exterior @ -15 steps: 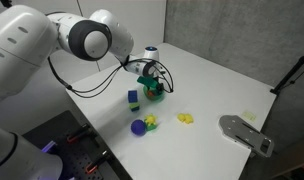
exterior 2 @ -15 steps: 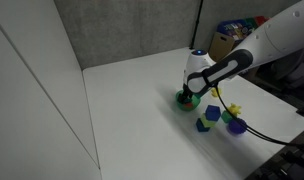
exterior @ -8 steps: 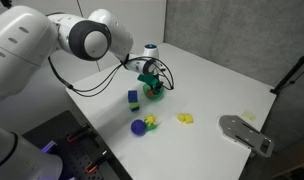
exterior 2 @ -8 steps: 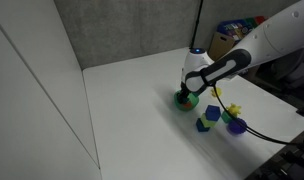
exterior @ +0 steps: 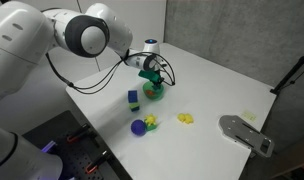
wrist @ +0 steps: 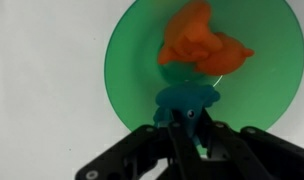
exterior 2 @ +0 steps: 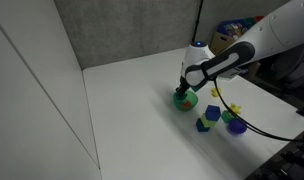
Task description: Pick up the green toy from the green bowl and put it on the table
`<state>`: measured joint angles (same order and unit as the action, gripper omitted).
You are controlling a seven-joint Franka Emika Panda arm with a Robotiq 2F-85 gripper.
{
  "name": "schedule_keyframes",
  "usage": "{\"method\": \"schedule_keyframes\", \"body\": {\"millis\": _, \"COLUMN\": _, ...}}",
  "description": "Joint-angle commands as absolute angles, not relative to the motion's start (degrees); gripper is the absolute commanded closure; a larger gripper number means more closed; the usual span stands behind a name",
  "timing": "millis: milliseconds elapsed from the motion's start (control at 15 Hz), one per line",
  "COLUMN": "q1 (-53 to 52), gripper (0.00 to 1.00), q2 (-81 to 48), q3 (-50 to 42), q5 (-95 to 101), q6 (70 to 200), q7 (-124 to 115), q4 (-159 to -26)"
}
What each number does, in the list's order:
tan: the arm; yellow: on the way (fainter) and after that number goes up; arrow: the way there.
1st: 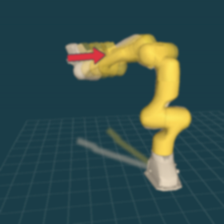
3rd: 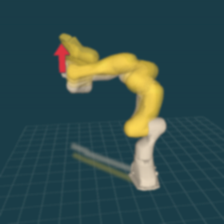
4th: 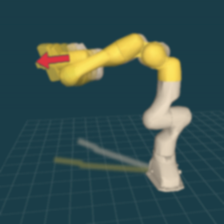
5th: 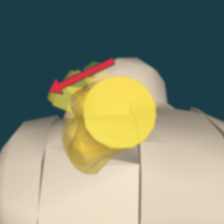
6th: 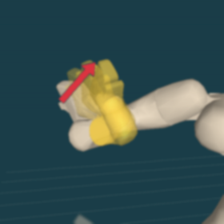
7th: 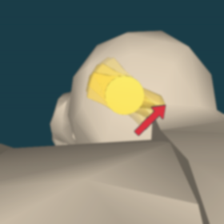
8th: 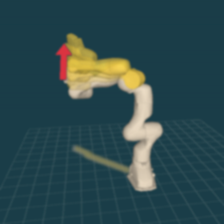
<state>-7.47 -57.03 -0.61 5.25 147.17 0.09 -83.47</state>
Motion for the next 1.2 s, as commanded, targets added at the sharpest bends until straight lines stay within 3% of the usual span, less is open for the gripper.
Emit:
{"method": "schedule_keyframes", "body": {"millis": 0, "q1": -5.45, "gripper": 0.95, "q2": -52.53, "q3": 1.29, "q5": 4.36, "q6": 146.94, "q7": 1.78, "q4": -86.21}}
{"method": "schedule_keyframes", "body": {"millis": 333, "q1": -0.49, "gripper": 0.94, "q2": -46.58, "q3": 5.47, "q5": 0.74, "q6": 143.17, "q7": 5.79, "q4": -89.06}}
{"method": "schedule_keyframes", "body": {"millis": 1067, "q1": 6.99, "gripper": 0.94, "q2": -33.17, "q3": 2.61, "q5": -2.60, "q6": 132.39, "q7": 8.26, "q4": -102.89}}
{"method": "schedule_keyframes", "body": {"millis": 1133, "q1": 7.42, "gripper": 0.58, "q2": -32.12, "q3": 2.42, "q5": -2.70, "q6": 132.09, "q7": 8.64, "q4": -104.17}}
